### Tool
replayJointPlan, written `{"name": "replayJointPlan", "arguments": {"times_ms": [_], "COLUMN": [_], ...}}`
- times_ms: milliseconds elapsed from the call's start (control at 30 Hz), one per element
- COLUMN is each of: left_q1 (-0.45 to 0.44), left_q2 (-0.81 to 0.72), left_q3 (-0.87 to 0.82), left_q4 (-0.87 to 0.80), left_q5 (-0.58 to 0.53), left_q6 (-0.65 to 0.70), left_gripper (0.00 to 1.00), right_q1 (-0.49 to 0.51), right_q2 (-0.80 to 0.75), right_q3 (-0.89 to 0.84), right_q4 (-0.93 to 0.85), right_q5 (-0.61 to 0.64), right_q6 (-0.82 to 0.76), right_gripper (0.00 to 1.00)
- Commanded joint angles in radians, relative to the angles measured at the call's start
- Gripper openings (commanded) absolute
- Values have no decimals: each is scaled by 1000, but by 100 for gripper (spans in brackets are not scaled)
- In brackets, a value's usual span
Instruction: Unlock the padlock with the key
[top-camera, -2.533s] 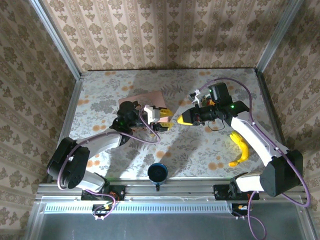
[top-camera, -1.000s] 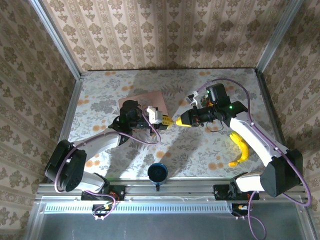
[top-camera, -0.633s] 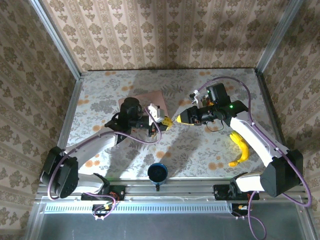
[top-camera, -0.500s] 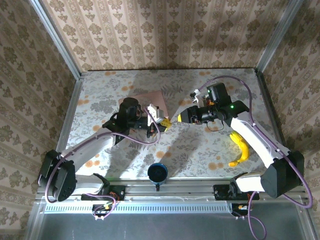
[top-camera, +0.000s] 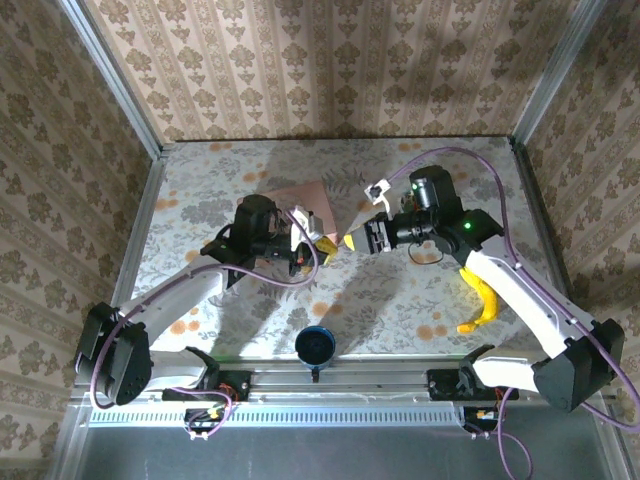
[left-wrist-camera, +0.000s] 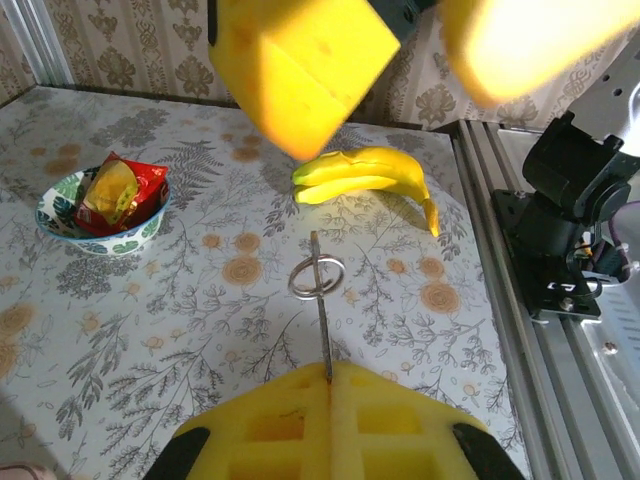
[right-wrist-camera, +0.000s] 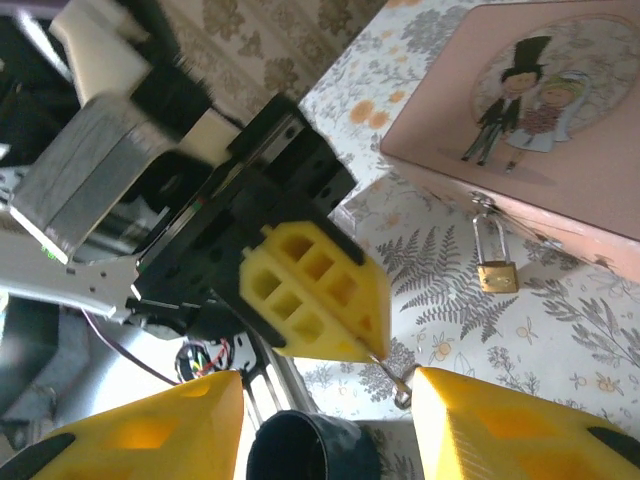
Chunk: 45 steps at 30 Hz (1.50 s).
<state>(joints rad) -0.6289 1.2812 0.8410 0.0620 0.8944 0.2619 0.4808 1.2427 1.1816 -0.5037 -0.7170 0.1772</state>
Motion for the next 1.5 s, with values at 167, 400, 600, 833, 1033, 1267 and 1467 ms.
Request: {"name": "replayJointPlan", "arguments": {"times_ms": [167, 400, 600, 833, 1033, 1267, 1467], "left_q1": [6, 6, 6, 7, 31, 60, 60], "left_q2": [-26, -39, -36, -37, -46, -85, -152], "left_q3": [27, 23, 24, 26, 23, 20, -95], "left_q4": [-56, -51, -47, -48, 25, 153, 417], "left_q5": [64, 62, 64, 67, 22, -86, -317], "left_q6": [-9, -18, -24, -32, -189, -474, -796], "left_gripper": [0, 0, 0, 0, 0, 33, 56], "right_q1": [45, 63, 65, 65, 65, 25, -2], "right_q2": [39, 64, 64, 55, 42, 5, 0], "right_q3": [10, 21, 12, 4, -17, -105, -189], "right_q4": [-60, -93, -102, -105, -77, 140, 373], "right_q5": [65, 53, 60, 85, 96, 89, 62], "right_q6": [-148, -183, -186, -188, -165, 67, 290], "right_gripper": [48, 45, 36, 5, 0, 0, 0]}}
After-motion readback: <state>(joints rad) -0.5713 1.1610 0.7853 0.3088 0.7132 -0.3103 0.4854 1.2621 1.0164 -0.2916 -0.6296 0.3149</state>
